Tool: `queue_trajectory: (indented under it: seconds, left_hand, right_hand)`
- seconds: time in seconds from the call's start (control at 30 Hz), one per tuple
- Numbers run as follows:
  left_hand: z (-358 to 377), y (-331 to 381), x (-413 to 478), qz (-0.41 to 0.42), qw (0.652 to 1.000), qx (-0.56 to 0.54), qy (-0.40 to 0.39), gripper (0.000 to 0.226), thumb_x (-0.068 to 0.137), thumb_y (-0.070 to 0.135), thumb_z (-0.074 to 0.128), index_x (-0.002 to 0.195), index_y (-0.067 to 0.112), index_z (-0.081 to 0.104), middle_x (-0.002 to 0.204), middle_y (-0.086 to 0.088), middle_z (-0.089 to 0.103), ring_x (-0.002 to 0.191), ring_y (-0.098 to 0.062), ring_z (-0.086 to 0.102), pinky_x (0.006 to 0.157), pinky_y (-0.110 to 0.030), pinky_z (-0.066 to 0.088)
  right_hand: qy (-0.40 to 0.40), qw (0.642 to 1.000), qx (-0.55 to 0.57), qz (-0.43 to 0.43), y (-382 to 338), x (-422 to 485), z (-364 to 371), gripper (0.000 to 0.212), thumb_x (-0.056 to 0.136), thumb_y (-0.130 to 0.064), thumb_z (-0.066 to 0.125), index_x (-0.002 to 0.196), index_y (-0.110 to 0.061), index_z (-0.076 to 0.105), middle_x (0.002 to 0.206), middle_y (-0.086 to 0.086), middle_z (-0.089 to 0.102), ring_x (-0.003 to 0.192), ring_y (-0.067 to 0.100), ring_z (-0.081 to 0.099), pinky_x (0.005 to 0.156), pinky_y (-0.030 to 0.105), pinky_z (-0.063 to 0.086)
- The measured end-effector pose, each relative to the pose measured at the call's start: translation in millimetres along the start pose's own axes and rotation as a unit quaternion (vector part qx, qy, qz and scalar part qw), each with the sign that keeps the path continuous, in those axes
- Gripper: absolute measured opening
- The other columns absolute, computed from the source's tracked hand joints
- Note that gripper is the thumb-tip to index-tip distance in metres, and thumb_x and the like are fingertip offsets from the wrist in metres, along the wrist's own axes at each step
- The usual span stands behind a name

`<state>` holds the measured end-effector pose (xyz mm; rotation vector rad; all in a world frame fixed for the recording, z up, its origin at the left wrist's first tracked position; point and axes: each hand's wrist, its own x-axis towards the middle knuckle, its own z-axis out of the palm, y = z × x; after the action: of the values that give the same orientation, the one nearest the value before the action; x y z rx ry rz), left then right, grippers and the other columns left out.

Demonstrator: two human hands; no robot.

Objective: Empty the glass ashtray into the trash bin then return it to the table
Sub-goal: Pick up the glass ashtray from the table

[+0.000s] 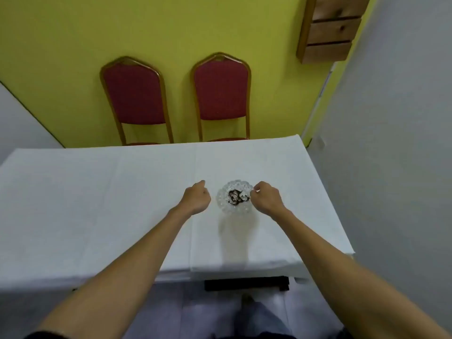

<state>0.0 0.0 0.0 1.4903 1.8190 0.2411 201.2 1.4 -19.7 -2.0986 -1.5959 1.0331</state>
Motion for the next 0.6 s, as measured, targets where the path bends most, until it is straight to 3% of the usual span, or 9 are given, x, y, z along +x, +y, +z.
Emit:
queue_trajectory:
  seconds: [0.1, 0.17, 0.23, 0.27, 0.3, 0.47, 0.6]
  left_hand:
    - [12.0, 5.7, 17.4, -0.023, 0.999, -0.023, 0.006, 0.053, 0.104, 0.016, 0.029, 0.157, 0.009, 0.03, 0.16, -0.014, 0.034, 0.144, -0.031, 0.037, 0.103, -0.03, 0.04]
    - [23.8, 8.0, 31.6, -0.041, 0.998, -0.04, -0.008, 0.049, 0.102, 0.014, 0.03, 0.149, 0.01, 0.043, 0.152, -0.015, 0.046, 0.131, -0.032, 0.05, 0.085, -0.025, 0.046]
    - [34.3, 10.4, 44.1, -0.051, 0.997, -0.053, -0.009, 0.031, 0.097, 0.009, 0.031, 0.107, 0.009, 0.061, 0.107, -0.013, 0.064, 0.085, -0.025, 0.057, 0.058, -0.025, 0.035]
    - [39.2, 12.5, 49.1, -0.056, 0.997, -0.043, -0.003, 0.023, 0.095, 0.006, 0.031, 0.085, 0.01, 0.051, 0.084, -0.008, 0.055, 0.069, -0.021, 0.045, 0.056, -0.027, 0.028]
    - [44.2, 15.1, 53.4, -0.065, 0.997, -0.043, 0.003, 0.022, 0.093, 0.004, 0.031, 0.076, 0.013, 0.041, 0.073, -0.005, 0.044, 0.063, -0.019, 0.035, 0.057, -0.028, 0.025]
    - [62.0, 27.6, 64.1, -0.09, 0.994, -0.058, 0.039, 0.037, 0.089, -0.003, 0.034, 0.059, 0.018, 0.027, 0.06, 0.001, 0.032, 0.054, -0.013, 0.025, 0.047, -0.025, 0.019]
    - [65.1, 26.0, 68.0, -0.122, 0.984, -0.106, 0.07, 0.03, 0.093, 0.008, 0.038, 0.068, 0.015, 0.051, 0.068, -0.001, 0.051, 0.057, -0.017, 0.042, 0.05, -0.024, 0.033]
  right_hand:
    - [-0.012, 0.999, -0.03, 0.04, 7.9, 18.4, 1.9, 0.041, 0.095, -0.025, 0.044, 0.129, -0.004, 0.05, 0.129, 0.016, 0.06, 0.116, 0.035, 0.059, 0.089, 0.039, 0.047]
    - [-0.034, 0.997, -0.04, 0.05, 14.0, 29.7, 6.7, 0.041, 0.096, -0.027, 0.043, 0.129, -0.004, 0.048, 0.129, 0.017, 0.059, 0.116, 0.036, 0.058, 0.086, 0.038, 0.045]
    - [-0.045, 0.997, -0.039, 0.049, 18.5, 42.1, 12.1, 0.038, 0.098, -0.028, 0.041, 0.124, -0.003, 0.049, 0.127, 0.019, 0.059, 0.114, 0.037, 0.059, 0.084, 0.037, 0.045]
    - [-0.05, 0.997, -0.038, 0.045, 20.1, 46.6, 14.3, 0.036, 0.098, -0.028, 0.04, 0.122, -0.002, 0.05, 0.126, 0.02, 0.059, 0.112, 0.038, 0.059, 0.084, 0.038, 0.045]
    - [-0.053, 0.997, -0.039, 0.041, 22.8, 51.5, 17.7, 0.036, 0.098, -0.027, 0.041, 0.121, -0.001, 0.051, 0.126, 0.021, 0.059, 0.112, 0.039, 0.059, 0.083, 0.038, 0.044]
    - [-0.055, 0.997, -0.031, 0.046, 28.0, 63.3, 28.4, 0.034, 0.097, -0.018, 0.044, 0.125, 0.001, 0.047, 0.128, 0.024, 0.053, 0.112, 0.041, 0.058, 0.079, 0.037, 0.042]
    - [-0.052, 0.997, -0.013, 0.048, 30.8, 63.6, 30.0, 0.033, 0.096, -0.014, 0.044, 0.124, 0.003, 0.048, 0.127, 0.026, 0.053, 0.112, 0.043, 0.057, 0.078, 0.035, 0.039]
